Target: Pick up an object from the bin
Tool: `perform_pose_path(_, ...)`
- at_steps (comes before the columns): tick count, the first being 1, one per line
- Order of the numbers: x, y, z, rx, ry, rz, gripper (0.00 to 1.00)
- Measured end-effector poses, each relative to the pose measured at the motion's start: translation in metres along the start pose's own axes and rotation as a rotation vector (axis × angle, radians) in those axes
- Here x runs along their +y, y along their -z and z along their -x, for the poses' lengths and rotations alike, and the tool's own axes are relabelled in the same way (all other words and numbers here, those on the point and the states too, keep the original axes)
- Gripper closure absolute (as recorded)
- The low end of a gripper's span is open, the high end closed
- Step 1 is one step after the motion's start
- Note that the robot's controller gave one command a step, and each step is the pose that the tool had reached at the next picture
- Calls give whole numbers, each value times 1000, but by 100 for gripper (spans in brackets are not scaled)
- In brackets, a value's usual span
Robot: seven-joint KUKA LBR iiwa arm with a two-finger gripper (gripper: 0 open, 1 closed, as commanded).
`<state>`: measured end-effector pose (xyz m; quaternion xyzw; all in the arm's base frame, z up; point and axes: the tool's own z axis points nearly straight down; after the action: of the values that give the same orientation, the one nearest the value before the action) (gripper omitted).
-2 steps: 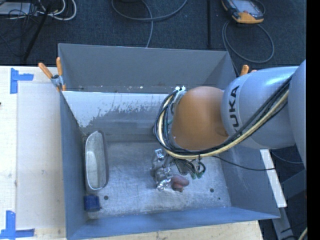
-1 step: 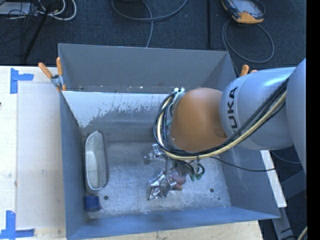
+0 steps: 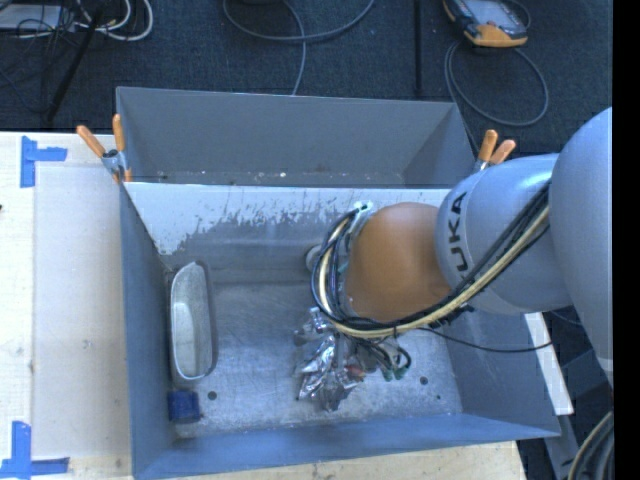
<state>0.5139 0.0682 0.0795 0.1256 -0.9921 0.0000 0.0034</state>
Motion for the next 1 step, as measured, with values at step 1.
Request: perform_pose_path(1, -1, 2, 1, -4, -3, 0, 100)
